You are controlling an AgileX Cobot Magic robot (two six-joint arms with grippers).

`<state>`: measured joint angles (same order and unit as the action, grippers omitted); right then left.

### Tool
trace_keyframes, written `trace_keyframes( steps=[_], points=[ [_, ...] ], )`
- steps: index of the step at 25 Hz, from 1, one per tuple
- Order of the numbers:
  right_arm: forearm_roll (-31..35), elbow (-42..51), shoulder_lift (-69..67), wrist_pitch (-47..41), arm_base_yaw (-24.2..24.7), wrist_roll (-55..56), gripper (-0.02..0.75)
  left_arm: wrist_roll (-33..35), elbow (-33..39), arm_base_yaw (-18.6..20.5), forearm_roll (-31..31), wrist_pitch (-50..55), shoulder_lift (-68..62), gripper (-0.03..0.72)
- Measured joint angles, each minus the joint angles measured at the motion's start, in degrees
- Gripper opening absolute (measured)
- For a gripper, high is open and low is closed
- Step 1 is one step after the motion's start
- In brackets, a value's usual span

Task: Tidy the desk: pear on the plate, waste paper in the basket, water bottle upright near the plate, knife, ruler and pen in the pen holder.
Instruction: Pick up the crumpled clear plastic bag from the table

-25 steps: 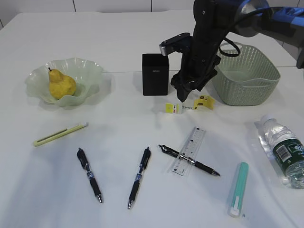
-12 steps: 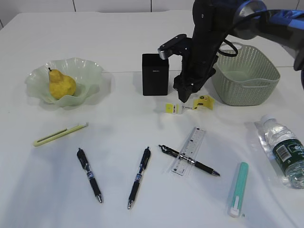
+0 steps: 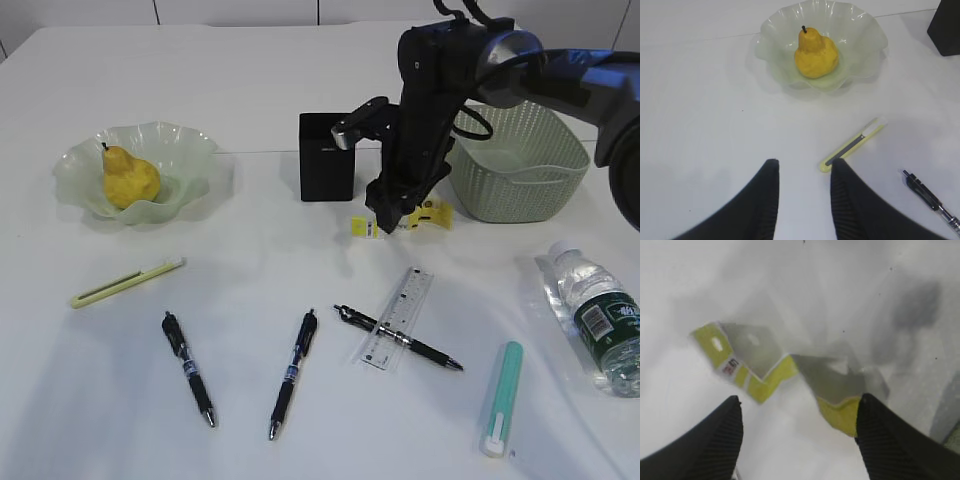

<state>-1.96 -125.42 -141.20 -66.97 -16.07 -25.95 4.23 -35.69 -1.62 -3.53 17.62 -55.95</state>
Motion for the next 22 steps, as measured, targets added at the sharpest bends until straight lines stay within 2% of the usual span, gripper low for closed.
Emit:
trace_keyframes(
  steps=[22],
  points=[
    [-1.00, -3.69, -0.61, 1.06, -0.03, -4.14, 0.551, 0.00, 0.00, 0.00, 0.00, 0.04, 0.00, 0.239]
  ],
)
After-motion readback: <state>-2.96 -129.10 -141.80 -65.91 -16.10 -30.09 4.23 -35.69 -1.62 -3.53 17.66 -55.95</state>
